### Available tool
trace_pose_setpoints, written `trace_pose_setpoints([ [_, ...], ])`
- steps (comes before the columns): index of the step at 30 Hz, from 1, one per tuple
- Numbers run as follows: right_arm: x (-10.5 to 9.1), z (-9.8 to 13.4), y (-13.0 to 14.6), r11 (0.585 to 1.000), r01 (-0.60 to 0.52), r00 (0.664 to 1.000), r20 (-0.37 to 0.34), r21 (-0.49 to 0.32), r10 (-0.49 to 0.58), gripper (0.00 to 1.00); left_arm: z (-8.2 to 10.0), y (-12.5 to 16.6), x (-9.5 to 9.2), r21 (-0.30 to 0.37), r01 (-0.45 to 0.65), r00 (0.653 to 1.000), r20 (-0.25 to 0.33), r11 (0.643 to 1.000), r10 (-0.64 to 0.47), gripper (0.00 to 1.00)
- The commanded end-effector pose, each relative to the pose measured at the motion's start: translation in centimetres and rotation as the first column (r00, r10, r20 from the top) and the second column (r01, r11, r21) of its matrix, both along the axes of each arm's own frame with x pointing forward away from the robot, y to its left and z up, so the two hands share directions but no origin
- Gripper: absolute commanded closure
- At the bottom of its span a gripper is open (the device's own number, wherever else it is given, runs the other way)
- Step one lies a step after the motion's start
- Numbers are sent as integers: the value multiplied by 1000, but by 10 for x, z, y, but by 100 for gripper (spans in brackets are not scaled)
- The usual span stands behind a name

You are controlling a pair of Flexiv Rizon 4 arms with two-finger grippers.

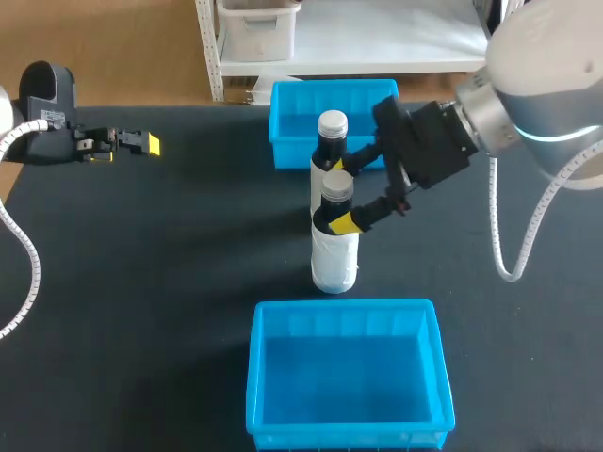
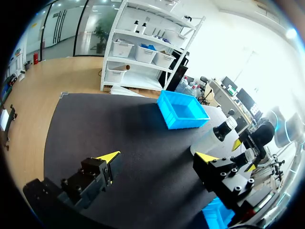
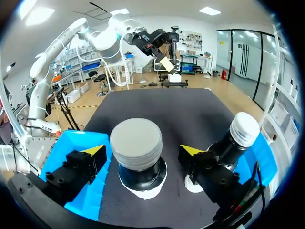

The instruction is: Pick up the bottle, and place it in the far bin if it is heavy, or in the near bin if it is light.

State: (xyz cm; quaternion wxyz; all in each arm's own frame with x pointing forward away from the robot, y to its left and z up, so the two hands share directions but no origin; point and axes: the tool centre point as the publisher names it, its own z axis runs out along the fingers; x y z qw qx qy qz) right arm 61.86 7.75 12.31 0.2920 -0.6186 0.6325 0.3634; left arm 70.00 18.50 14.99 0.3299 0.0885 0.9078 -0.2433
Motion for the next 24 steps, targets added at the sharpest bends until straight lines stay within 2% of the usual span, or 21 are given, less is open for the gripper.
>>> trace_pose_setpoints([
  [1, 1, -3, 4, 1000, 8, 1000, -5, 9, -8, 0, 0, 0, 0, 0, 0, 1000, 0, 1000, 0, 0],
  [14, -3, -5, 4, 999, 35, 999, 0, 31, -35, 2, 0, 0, 0, 0, 0, 1000, 0, 1000, 0, 0],
  [16, -3, -5, 4, 998, 35, 999, 3, 45, -35, 12, 0, 0, 0, 0, 0, 1000, 0, 1000, 0, 0],
  [19, -4, -5, 3, 998, 35, 999, 6, 53, -35, 34, 0, 0, 0, 0, 0, 1000, 0, 1000, 0, 0],
  [22, -4, -6, 4, 998, 34, 999, 7, 56, -34, 51, 0, 0, 0, 0, 0, 1000, 0, 1000, 0, 0],
  [24, -4, -6, 4, 998, 34, 999, 7, 56, -34, 54, 0, 0, 0, 0, 0, 1000, 0, 1000, 0, 0],
])
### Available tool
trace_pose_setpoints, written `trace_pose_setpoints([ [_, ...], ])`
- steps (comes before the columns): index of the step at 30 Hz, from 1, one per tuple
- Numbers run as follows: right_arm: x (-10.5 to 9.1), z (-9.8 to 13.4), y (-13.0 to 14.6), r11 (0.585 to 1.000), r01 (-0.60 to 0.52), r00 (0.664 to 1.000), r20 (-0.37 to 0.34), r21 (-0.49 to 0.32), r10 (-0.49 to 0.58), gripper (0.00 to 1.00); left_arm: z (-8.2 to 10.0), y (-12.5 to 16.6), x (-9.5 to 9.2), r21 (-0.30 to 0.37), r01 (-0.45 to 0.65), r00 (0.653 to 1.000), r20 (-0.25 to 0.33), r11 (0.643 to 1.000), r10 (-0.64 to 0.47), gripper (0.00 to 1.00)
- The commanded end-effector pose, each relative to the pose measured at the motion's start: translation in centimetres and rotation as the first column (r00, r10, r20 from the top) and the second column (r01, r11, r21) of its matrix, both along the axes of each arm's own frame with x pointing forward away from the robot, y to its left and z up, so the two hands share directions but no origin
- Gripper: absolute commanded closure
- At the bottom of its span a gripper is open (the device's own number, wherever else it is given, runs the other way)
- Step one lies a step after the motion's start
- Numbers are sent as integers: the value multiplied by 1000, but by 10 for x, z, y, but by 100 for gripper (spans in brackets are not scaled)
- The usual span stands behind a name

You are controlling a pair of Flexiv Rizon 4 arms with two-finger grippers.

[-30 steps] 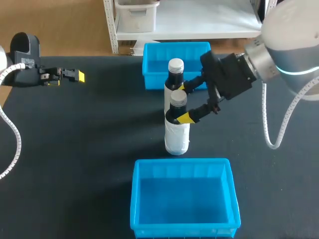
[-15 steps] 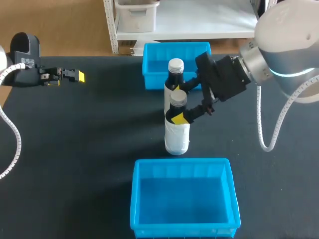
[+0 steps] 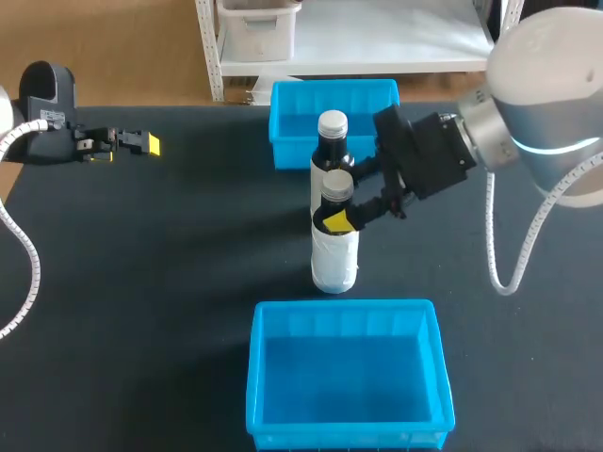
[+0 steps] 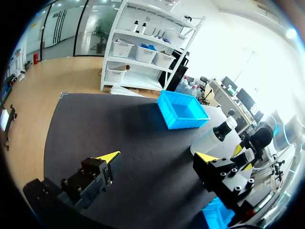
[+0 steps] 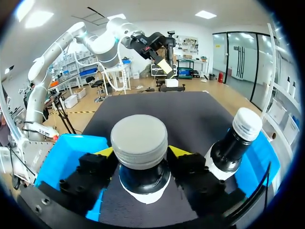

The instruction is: Pick up the bottle, and place it in the far bin if it is heavy, or in the near bin if it is light.

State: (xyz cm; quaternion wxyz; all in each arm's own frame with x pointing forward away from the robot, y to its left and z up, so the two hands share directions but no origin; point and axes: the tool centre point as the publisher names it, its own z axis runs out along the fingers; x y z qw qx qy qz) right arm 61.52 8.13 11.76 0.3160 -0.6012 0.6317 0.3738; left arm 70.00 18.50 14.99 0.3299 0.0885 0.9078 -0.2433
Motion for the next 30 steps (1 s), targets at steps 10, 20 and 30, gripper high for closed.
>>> trace_pose_setpoints([
  [10, -2, -1, -1, 1000, 1, 1000, 7, 0, -1, 100, 0, 0, 0, 0, 0, 1000, 0, 1000, 0, 0],
  [20, -7, 22, -12, 1000, 11, 999, 49, -16, -10, 100, 0, 0, 0, 0, 0, 1000, 0, 1000, 0, 0],
  [30, -12, 40, -31, 999, 38, 996, 77, -28, -36, 100, 0, 0, 0, 0, 0, 1000, 0, 1000, 0, 0],
])
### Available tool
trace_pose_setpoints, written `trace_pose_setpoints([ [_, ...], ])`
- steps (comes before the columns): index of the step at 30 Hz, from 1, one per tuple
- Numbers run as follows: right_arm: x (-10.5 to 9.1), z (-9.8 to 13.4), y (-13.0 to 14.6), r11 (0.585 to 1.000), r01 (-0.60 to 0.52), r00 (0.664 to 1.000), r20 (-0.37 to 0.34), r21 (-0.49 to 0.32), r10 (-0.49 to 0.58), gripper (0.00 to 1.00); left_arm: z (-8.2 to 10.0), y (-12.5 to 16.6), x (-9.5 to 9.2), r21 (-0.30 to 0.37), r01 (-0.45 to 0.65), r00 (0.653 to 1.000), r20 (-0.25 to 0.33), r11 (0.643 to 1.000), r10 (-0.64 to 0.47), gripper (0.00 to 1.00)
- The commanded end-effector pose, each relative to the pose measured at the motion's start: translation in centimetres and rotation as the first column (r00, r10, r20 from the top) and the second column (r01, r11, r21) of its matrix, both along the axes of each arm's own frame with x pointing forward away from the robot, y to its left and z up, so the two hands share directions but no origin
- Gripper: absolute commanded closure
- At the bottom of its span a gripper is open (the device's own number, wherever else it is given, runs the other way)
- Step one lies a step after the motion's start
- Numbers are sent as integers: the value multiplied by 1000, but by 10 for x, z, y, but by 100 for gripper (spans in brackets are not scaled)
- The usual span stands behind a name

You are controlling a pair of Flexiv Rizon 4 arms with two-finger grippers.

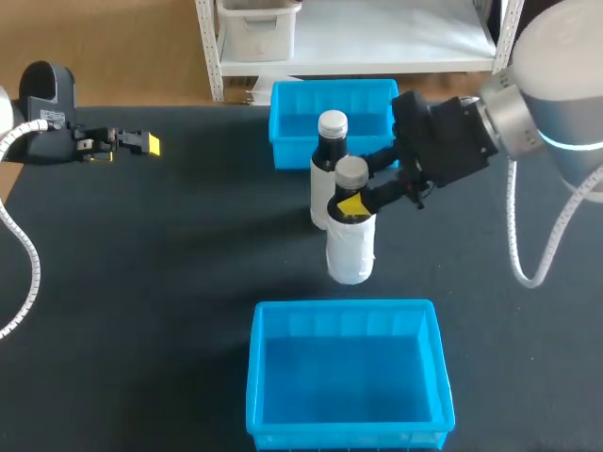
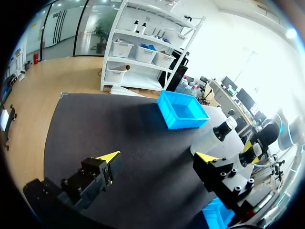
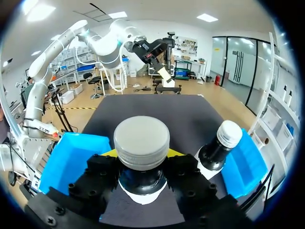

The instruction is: Pick up the bottle, and place it in the far bin if it is heavy, or in the near bin if it is light.

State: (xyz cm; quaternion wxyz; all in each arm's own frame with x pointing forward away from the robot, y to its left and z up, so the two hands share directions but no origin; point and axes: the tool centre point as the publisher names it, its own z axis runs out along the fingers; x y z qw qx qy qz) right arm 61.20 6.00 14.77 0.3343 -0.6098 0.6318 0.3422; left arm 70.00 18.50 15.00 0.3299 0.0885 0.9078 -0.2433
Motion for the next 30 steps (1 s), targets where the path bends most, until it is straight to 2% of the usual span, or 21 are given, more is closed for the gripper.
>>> trace_pose_setpoints([
  [1, -10, 12, -12, 1000, 15, 1000, 11, -6, -15, 100, 0, 0, 0, 0, 0, 1000, 0, 1000, 0, 0],
  [15, -14, 34, -63, 998, 58, 998, 18, 14, -58, 100, 0, 0, 0, 0, 0, 1000, 0, 1000, 0, 0],
  [30, 2, 58, -129, 995, 99, 995, 4, -13, -99, 100, 0, 0, 0, 0, 0, 1000, 0, 1000, 0, 0],
])
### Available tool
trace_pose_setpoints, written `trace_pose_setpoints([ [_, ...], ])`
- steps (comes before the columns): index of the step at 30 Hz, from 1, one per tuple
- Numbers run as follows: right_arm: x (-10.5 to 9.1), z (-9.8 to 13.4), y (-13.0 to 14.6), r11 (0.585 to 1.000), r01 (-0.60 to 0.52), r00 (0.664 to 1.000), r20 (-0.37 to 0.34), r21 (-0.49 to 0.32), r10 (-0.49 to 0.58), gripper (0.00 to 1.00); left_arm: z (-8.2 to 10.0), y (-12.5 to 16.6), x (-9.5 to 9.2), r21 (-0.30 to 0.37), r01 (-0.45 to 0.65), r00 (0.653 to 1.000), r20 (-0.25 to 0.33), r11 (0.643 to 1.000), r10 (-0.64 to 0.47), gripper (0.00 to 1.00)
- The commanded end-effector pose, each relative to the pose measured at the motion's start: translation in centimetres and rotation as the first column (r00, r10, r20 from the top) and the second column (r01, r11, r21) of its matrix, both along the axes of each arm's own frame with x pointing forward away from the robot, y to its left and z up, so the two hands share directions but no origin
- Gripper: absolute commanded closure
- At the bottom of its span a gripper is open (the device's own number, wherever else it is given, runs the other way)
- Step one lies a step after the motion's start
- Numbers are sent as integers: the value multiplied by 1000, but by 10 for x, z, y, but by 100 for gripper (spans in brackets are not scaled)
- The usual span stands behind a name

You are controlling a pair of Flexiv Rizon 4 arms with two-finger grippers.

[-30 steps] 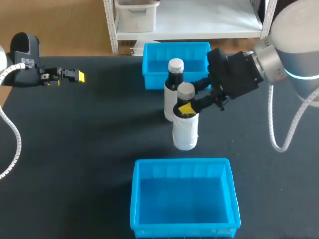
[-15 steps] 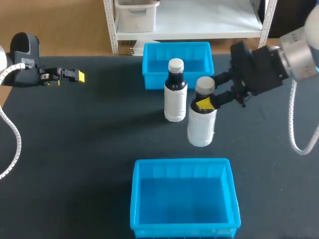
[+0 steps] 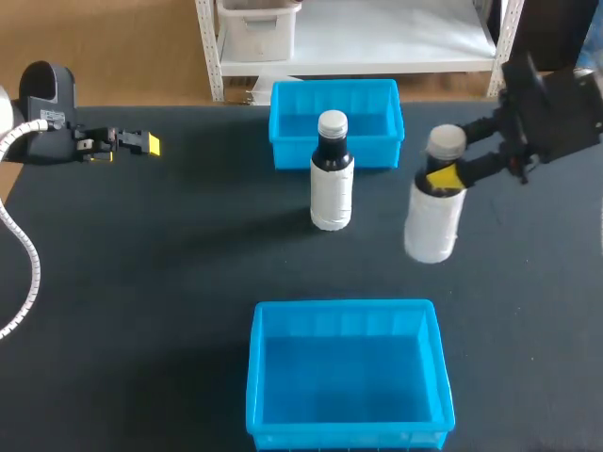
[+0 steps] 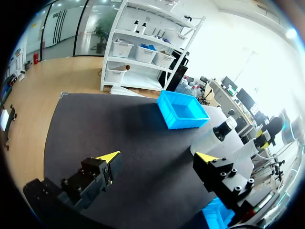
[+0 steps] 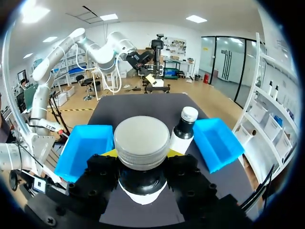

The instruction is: Pick up the bottle, and place it in the far bin if it is heavy, or in the near bin if it is light.

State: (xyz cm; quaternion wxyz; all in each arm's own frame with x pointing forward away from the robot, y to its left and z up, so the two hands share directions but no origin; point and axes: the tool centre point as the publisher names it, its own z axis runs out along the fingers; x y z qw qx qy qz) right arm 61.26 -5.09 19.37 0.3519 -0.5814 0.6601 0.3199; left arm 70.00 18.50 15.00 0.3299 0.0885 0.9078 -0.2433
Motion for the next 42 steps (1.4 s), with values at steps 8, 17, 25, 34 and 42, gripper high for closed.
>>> trace_pose_setpoints([
  [8, 36, 25, -59, 1000, 28, 1000, -6, -9, -28, 100, 0, 0, 0, 0, 0, 1000, 0, 1000, 0, 0],
  [17, 93, 37, -81, 999, -23, 1000, 16, -26, 24, 100, 0, 0, 0, 0, 0, 1000, 0, 1000, 0, 0],
  [25, 143, 45, -80, 994, -107, 994, 18, -37, 107, 100, 0, 0, 0, 0, 0, 1000, 0, 1000, 0, 0],
  [34, 195, 59, -53, 992, -125, 990, 59, -26, 127, 100, 0, 0, 0, 0, 0, 1000, 0, 1000, 0, 0],
  [42, 231, 62, -22, 994, -104, 993, 51, -15, 105, 100, 0, 0, 0, 0, 0, 1000, 0, 1000, 0, 0],
])
